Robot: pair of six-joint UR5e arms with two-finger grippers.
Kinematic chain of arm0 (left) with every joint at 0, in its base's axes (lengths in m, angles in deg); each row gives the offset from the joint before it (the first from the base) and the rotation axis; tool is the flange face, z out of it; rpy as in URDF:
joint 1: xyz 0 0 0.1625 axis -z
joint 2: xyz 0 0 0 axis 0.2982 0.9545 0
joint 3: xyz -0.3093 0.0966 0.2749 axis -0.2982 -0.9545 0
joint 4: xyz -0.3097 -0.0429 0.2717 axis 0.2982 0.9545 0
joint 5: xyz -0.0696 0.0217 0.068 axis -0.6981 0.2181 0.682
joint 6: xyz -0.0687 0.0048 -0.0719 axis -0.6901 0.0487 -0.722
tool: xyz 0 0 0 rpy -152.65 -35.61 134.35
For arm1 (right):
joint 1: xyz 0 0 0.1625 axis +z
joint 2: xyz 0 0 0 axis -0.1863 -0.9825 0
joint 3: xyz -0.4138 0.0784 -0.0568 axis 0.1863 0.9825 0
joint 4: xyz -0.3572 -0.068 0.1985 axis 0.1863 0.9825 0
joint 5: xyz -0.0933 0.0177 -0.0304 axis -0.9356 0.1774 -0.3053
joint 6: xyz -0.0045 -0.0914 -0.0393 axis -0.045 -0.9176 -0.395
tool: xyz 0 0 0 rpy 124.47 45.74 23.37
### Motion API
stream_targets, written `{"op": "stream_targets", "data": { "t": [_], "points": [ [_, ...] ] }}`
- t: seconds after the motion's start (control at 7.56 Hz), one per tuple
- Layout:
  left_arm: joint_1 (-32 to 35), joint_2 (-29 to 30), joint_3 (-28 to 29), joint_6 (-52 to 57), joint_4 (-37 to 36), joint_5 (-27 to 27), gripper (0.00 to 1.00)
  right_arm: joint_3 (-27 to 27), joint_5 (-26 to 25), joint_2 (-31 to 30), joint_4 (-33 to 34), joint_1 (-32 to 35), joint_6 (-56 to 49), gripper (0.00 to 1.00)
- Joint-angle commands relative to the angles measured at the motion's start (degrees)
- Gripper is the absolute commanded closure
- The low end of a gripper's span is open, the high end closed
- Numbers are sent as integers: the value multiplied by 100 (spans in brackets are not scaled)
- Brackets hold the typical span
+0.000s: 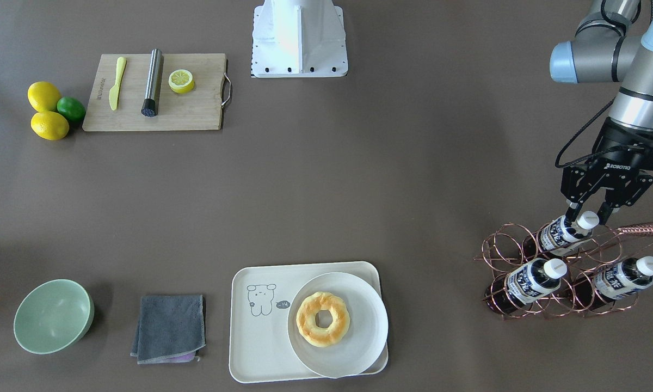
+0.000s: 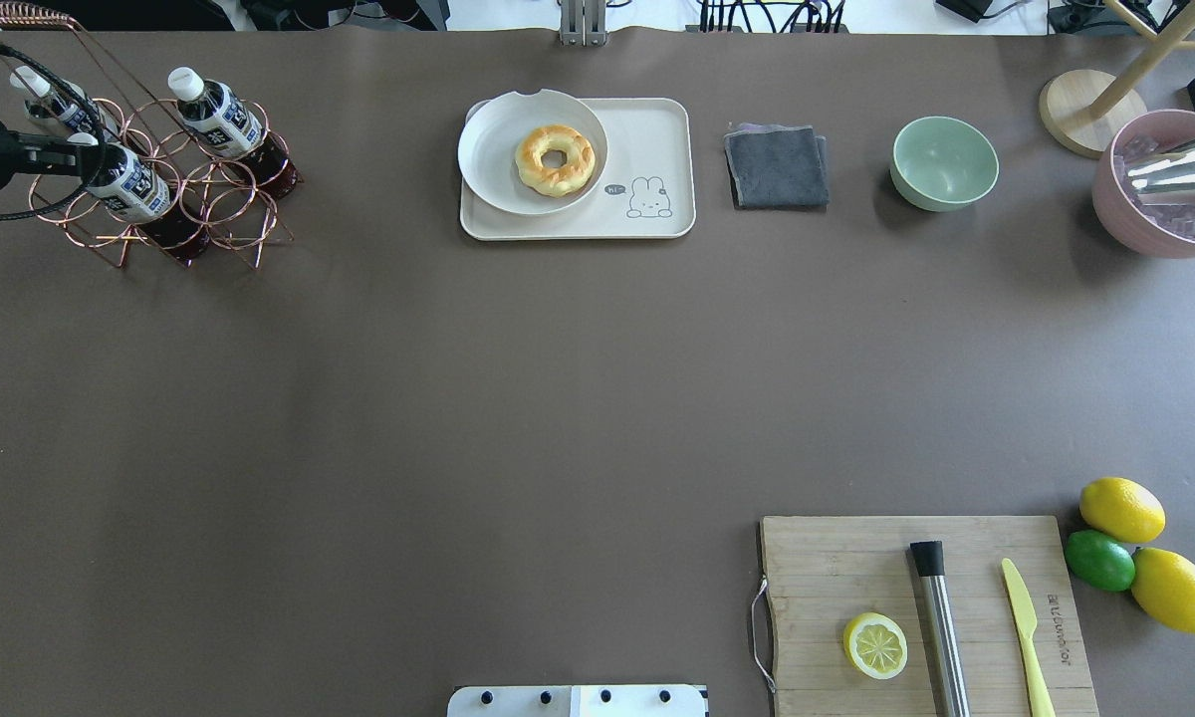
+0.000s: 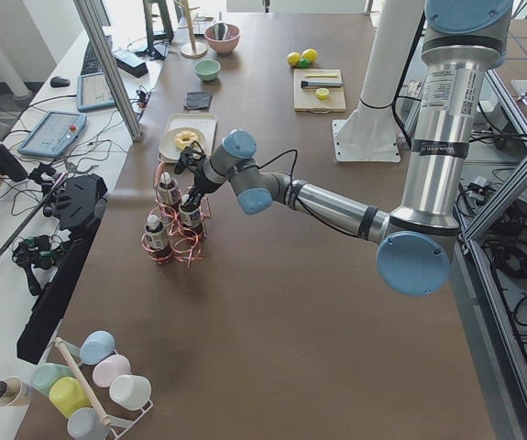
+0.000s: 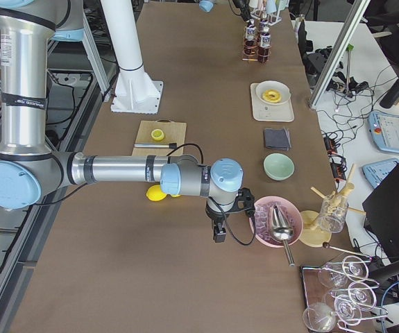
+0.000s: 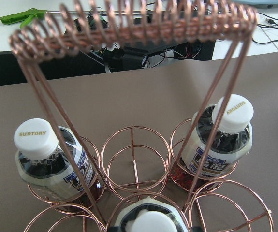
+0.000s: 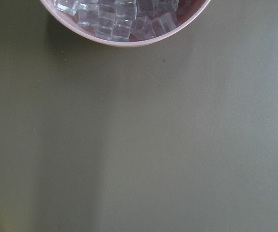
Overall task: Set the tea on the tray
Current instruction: 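Move the left gripper down over a tea bottle in the copper rack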
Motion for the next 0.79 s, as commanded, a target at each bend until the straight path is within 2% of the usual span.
{"op": "stream_targets", "data": {
  "t": [0.0, 0.13, 0.26, 0.66],
  "points": [
    [0, 18, 12, 0, 5, -2, 51, 3, 0, 9, 0, -1, 0, 0],
    [0, 10, 4, 0, 5, -2, 79, -5, 0, 0, 0, -1, 0, 0],
    [0, -8, -22, 9, 14, -2, 100, -5, 0, 0, 0, -1, 0, 0],
    [148, -52, -267, 237, -151, -72, 100, -5, 0, 0, 0, -1, -9, 0]
  ]
}}
